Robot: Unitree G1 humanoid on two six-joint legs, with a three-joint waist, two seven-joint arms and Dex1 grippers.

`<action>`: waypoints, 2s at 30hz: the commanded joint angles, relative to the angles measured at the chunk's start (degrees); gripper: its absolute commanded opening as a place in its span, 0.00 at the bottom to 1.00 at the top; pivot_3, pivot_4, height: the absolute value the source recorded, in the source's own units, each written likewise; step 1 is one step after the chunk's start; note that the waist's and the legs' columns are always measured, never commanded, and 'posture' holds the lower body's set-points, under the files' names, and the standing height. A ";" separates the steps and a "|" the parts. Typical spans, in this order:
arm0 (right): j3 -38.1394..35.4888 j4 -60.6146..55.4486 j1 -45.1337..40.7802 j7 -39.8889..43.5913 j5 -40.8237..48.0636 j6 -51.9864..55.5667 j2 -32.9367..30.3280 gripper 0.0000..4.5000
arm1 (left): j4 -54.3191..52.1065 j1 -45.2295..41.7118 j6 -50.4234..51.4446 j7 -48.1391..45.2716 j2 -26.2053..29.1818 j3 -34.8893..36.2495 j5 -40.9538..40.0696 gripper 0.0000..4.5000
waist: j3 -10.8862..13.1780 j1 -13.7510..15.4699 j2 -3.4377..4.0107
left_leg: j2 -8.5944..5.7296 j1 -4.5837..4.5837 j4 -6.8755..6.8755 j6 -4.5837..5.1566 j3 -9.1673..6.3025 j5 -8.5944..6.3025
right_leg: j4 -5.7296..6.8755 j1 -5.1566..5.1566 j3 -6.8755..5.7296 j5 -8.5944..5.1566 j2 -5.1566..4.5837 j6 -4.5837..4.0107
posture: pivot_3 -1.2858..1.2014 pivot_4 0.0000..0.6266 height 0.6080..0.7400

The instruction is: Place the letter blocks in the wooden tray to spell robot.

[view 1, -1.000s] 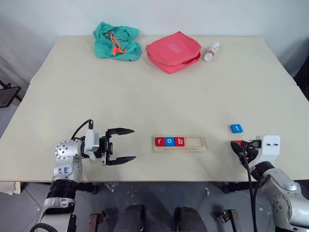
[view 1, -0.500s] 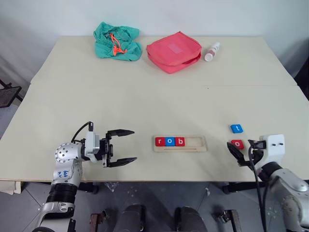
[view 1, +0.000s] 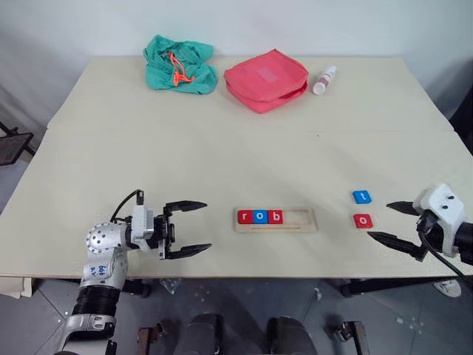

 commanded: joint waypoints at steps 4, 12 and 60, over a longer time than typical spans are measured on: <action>8.44 11.41 -9.61 12.03 -6.05 -13.07 -3.47 1.00 | -4.26 2.35 -0.33 1.16 0.43 0.52 -1.15 1.00 | 0.01 0.16 0.01 | 0.02 0.00 0.00 0.00 -0.18 0.00 | -0.05 0.11 -0.16 0.00 0.01 0.00 | 0.52 0.24 1.00; 20.21 28.02 -28.20 20.46 -14.09 -24.68 0.93 1.00 | -9.60 7.90 0.23 3.93 1.53 1.29 -1.48 1.00 | 0.04 -0.12 0.05 | 0.10 0.04 0.02 -0.04 -0.15 -0.02 | -0.18 0.18 -0.20 0.00 0.04 0.00 | 0.52 0.24 1.00; 26.08 -8.88 -36.57 6.90 -9.33 21.74 12.15 0.32 | 6.07 -4.35 -3.40 -3.26 2.64 0.56 -0.83 1.00 | 0.04 0.17 0.05 | 0.02 -0.06 0.07 -0.07 -0.31 -0.05 | -0.11 0.12 -0.25 0.00 0.01 0.00 | 0.52 0.24 1.00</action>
